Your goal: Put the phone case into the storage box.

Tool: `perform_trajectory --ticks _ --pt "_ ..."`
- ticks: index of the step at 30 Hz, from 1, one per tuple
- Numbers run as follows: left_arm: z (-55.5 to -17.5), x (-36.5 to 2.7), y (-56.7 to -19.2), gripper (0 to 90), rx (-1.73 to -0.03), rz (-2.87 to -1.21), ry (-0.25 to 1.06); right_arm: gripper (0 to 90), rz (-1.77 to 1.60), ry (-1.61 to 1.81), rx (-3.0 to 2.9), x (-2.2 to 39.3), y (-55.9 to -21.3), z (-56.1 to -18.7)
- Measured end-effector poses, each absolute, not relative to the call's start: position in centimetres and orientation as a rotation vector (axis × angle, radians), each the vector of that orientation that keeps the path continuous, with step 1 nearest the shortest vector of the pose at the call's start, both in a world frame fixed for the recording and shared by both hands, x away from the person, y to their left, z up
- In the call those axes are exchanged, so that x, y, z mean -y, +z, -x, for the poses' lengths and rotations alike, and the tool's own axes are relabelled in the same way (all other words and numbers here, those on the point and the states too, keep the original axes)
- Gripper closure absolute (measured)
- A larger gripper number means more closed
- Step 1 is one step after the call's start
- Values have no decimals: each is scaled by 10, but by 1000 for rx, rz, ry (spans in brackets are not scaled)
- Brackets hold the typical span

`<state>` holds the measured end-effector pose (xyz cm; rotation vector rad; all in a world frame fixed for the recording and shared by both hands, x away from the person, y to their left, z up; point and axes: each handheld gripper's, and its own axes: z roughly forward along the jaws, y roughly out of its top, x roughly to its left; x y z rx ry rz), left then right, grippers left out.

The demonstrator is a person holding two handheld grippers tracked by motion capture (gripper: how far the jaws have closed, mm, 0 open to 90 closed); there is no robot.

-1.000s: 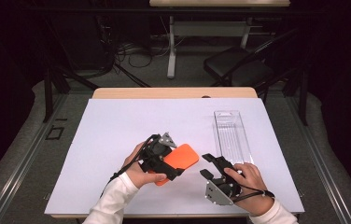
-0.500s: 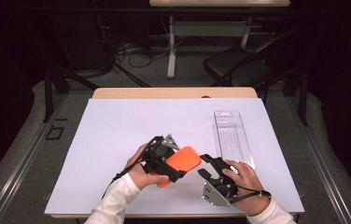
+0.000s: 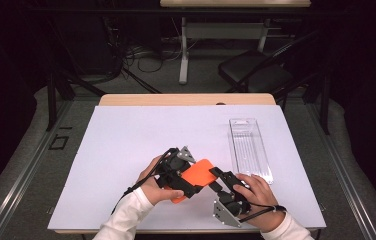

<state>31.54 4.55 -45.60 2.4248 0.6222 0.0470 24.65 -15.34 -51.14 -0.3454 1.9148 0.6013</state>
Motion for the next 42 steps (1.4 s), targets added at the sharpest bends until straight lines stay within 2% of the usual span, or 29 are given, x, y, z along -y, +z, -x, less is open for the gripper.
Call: perform_trajectory --ticks 22,42 --pt "-305 -32 -457 155 -560 -2438 -6 542 441 527 -1835 148 -522 -246" --pt "-300 -28 -454 155 -546 -2429 -38 663 485 494 -1804 148 -526 -245"
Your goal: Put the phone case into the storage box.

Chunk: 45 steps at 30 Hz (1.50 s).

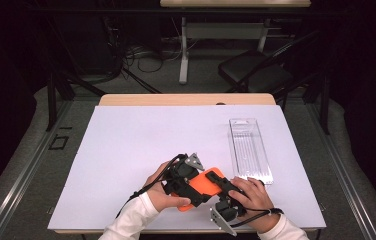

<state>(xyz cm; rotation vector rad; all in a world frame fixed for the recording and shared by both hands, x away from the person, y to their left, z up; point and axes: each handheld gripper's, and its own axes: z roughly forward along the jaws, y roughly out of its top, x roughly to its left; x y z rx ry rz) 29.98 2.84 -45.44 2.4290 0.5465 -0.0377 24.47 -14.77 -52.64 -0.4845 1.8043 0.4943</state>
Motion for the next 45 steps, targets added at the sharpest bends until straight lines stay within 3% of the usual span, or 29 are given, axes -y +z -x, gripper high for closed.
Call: perform_trajectory --ticks 45 --pt "-303 -29 -457 155 -585 -2387 -117 852 511 478 -1745 150 -530 -245"
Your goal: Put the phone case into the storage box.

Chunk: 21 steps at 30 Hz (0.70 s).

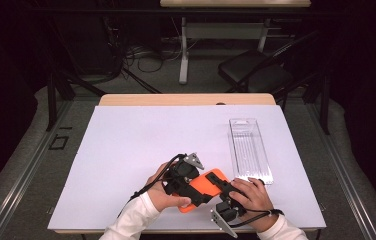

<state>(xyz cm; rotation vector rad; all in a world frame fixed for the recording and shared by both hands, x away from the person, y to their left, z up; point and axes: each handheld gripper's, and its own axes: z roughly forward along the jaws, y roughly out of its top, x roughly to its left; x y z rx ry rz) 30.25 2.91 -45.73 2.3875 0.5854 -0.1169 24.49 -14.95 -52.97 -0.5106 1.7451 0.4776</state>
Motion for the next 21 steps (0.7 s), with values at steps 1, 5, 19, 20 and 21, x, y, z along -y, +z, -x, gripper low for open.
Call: perform_trajectory --ticks 1,5,19,20,21 --pt "-303 -29 -458 155 -589 -2378 -131 855 510 482 -1743 150 -530 -245" --pt "-304 -30 -458 155 -596 -2388 -133 864 507 486 -1733 150 -530 -245" --pt "-305 -31 -459 153 -597 -2356 -161 870 492 482 -1738 151 -529 -245" --pt "-305 -31 -459 152 -598 -2354 -162 870 490 482 -1739 151 -529 -245" --pt "-305 -31 -459 152 -598 -2354 -157 871 489 482 -1739 151 -529 -245"
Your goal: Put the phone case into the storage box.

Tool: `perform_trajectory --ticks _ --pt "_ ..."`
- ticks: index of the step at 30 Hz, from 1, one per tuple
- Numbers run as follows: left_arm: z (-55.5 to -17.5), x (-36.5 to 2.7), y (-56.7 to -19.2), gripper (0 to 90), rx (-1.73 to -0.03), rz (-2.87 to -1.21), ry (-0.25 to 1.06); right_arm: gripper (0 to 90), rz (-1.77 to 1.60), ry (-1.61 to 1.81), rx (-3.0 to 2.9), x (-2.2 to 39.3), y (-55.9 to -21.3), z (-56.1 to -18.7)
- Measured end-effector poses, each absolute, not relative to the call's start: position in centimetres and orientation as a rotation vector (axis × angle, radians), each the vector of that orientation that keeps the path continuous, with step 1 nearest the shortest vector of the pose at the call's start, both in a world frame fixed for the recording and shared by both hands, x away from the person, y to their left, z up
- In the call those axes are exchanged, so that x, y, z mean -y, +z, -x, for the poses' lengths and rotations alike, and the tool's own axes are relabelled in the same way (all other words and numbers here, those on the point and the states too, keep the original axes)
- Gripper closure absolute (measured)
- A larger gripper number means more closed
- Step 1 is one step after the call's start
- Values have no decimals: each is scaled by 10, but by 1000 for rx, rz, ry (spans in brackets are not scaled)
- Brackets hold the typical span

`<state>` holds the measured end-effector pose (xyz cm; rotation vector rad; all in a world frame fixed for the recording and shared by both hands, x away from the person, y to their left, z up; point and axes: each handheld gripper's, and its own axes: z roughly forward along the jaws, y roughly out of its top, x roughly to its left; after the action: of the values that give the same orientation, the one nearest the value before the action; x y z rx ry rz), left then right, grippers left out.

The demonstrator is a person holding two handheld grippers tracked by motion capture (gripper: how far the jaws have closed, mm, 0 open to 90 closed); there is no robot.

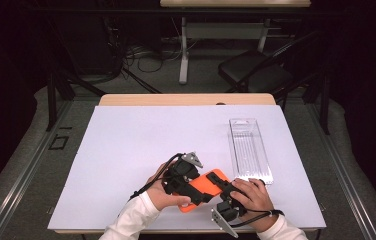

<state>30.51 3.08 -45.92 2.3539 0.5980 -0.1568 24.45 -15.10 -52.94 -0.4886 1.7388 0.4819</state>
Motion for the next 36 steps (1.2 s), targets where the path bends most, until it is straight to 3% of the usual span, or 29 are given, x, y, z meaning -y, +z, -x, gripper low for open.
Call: perform_trajectory --ticks 36 --pt "-315 -70 -438 153 -662 -2209 -94 871 419 500 -1770 163 -530 -251"
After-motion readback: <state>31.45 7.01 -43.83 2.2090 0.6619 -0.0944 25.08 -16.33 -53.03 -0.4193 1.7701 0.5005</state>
